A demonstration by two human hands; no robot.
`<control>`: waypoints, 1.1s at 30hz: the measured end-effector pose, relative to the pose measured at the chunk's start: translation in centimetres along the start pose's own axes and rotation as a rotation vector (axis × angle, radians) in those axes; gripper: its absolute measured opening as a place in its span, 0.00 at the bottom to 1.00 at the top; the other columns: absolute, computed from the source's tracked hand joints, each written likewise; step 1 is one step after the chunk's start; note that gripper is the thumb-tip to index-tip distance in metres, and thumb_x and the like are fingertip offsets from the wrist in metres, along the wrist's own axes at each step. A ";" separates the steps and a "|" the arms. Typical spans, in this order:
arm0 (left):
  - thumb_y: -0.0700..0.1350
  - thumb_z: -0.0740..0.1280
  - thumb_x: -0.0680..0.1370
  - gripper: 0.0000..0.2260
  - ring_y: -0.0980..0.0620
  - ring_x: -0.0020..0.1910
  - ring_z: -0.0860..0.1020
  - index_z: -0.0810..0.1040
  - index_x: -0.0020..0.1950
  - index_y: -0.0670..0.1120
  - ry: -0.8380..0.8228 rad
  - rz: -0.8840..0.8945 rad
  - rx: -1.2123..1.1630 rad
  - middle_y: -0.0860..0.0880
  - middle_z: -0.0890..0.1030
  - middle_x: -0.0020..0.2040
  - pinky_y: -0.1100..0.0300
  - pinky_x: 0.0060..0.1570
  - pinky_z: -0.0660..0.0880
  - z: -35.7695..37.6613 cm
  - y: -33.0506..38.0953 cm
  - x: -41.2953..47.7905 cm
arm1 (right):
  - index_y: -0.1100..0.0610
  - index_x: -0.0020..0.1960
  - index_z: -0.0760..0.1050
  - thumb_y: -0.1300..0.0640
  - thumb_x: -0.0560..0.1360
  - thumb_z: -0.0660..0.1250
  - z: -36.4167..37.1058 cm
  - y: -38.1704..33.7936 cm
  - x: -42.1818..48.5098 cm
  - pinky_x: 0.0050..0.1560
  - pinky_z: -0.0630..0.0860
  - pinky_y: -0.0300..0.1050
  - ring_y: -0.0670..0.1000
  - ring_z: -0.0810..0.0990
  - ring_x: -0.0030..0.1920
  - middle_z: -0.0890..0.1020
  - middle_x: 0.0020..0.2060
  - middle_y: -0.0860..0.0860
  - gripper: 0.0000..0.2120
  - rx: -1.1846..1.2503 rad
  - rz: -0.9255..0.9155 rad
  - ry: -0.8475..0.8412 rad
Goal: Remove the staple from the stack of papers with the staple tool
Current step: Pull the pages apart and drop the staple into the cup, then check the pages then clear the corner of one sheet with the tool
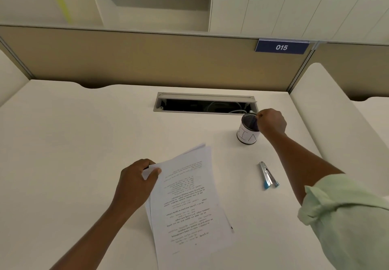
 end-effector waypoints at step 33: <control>0.44 0.66 0.81 0.03 0.48 0.49 0.83 0.77 0.50 0.52 0.069 -0.140 -0.558 0.50 0.85 0.50 0.53 0.47 0.80 1.2 -0.3 5.2 | 0.51 0.63 0.78 0.58 0.83 0.64 2.1 -5.8 -20.2 0.58 0.83 0.59 0.57 0.86 0.55 0.87 0.55 0.52 0.11 1.129 -0.100 -0.588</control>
Point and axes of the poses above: each hand's wrist, its own x-axis towards the middle knuckle, its own z-axis out of the palm, y = z × x, the point moved 4 cm from there along x, towards the middle knuckle
